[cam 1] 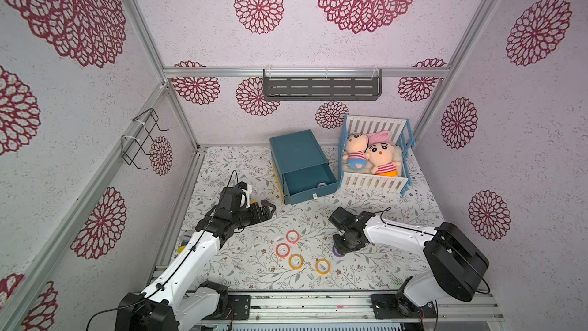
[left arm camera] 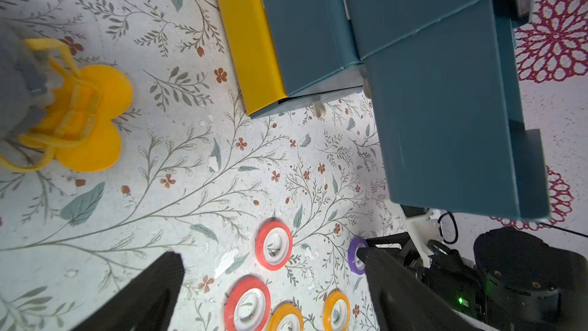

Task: Place the transparent tape into the drawer according to color
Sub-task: Pick up the tape at the center of the board, then place the tape in the drawer.

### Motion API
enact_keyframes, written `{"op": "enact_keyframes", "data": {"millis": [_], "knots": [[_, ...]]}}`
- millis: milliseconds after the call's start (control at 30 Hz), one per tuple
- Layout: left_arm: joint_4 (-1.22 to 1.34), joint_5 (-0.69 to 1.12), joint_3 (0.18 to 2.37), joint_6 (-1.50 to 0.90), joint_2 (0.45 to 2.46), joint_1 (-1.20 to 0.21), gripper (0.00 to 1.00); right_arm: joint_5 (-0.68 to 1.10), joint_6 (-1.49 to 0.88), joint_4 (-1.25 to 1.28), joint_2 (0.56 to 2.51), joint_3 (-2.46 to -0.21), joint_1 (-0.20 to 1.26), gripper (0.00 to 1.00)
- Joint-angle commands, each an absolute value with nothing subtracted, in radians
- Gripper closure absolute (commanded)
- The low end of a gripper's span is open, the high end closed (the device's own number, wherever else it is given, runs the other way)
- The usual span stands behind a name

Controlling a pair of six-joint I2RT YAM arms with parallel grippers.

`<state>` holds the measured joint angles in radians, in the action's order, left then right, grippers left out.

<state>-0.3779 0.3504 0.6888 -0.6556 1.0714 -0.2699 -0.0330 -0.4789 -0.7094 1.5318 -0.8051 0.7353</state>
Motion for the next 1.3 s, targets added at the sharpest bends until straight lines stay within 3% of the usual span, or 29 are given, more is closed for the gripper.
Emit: {"op": "enact_keyframes", "data": {"millis": [0, 233, 967, 1267], "knots": [[-0.348, 0.354, 0.68, -0.648, 1.065, -0.267, 0.03, -0.032, -0.458, -0.718, 1.586, -0.781, 0.731, 0.73], [-0.351, 0.354, 0.681, -0.648, 1.066, -0.267, 0.03, -0.037, -0.454, -0.713, 1.598, -0.779, 0.732, 1.0], [-0.356, 0.353, 0.693, -0.649, 1.066, -0.267, 0.03, -0.047, -0.479, -0.813, 1.427, -0.937, 0.685, 1.0], [-0.36, 0.353, 0.703, -0.65, 1.07, -0.267, 0.03, -0.059, -0.46, -0.924, 1.362, -1.103, 0.649, 1.0]]}}
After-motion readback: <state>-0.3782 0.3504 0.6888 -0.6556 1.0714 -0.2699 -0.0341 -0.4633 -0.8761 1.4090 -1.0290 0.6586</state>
